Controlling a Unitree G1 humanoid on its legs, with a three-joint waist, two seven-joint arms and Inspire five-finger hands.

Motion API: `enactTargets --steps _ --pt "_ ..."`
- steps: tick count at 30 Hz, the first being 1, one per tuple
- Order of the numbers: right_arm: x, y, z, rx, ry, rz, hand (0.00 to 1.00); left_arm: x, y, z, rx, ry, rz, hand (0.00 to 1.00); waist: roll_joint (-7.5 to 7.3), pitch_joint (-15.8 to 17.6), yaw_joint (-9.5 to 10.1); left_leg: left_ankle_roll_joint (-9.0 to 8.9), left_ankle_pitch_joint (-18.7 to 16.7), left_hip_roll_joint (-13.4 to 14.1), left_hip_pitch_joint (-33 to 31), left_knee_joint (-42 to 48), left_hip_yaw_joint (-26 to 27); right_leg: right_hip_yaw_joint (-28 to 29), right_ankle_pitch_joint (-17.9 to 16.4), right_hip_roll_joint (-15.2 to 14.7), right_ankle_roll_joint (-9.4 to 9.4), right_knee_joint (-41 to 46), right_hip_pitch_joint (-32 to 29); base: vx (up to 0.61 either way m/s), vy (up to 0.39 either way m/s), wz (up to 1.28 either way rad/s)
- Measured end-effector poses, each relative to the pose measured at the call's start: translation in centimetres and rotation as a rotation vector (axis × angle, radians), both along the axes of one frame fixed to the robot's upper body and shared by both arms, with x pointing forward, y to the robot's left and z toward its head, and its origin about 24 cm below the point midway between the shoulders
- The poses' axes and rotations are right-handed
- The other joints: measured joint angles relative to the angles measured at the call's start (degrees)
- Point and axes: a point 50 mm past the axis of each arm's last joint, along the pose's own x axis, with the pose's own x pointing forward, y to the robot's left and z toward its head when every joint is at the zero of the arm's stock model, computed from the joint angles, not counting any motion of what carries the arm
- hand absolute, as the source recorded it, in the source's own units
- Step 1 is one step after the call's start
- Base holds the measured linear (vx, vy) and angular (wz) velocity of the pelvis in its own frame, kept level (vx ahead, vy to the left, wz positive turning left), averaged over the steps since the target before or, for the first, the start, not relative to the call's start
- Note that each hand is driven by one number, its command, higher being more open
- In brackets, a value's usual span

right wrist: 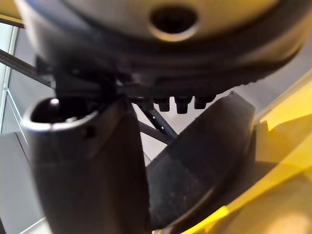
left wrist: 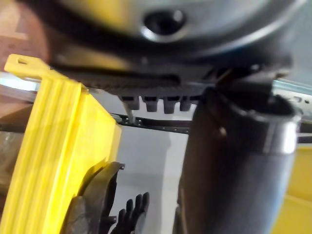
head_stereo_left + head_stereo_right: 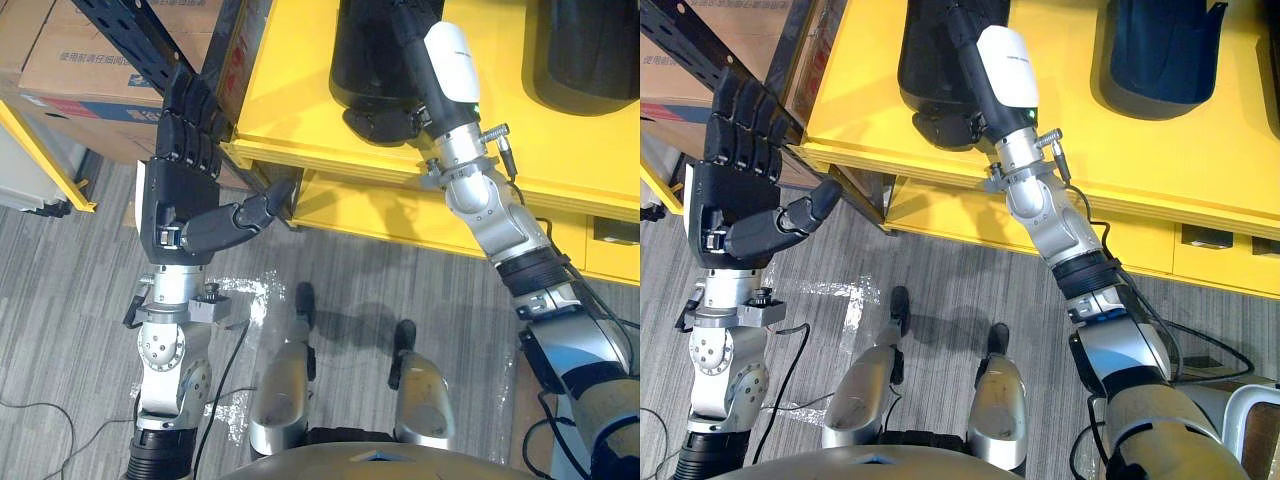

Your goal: Walk over and take three plastic housings, then place them on the shelf

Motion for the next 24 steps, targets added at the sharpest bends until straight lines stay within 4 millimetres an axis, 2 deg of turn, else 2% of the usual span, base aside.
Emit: enactTargets --steps 12,20,24 --pt "0.8 0.4 1.0 -0.040 -0.026 -0.025 1.00 0.0 -0.3 -0.1 -0.013 0.003 -0.018 1.00 0.82 0.4 -0.07 -0.11 0.3 0.0 0.0 0.0 0.0 0.2 -0.1 -0.1 -0.12 1.0 -0.6 -0.01 -0.039 -0.01" --pt "1.5 0.1 2.0 -0.101 -0.042 -0.053 1.00 0.2 -1.2 -0.3 -0.024 0.015 -0.051 1.00 0.92 0.4 0.24 -0.18 0.3 0.1 0.0 0.0 -0.1 0.1 -0.1 -0.1 -0.13 1.1 -0.6 -0.01 -0.040 0.01" --pt "1.8 -0.1 2.6 -0.111 -0.047 -0.071 1.00 0.8 -2.0 -1.1 -0.025 0.055 -0.087 1.00 1.44 0.5 0.65 -0.19 0.3 0.2 -0.1 0.0 -0.1 0.1 -0.1 0.0 -0.12 1.2 -0.7 0.00 -0.049 0.00"
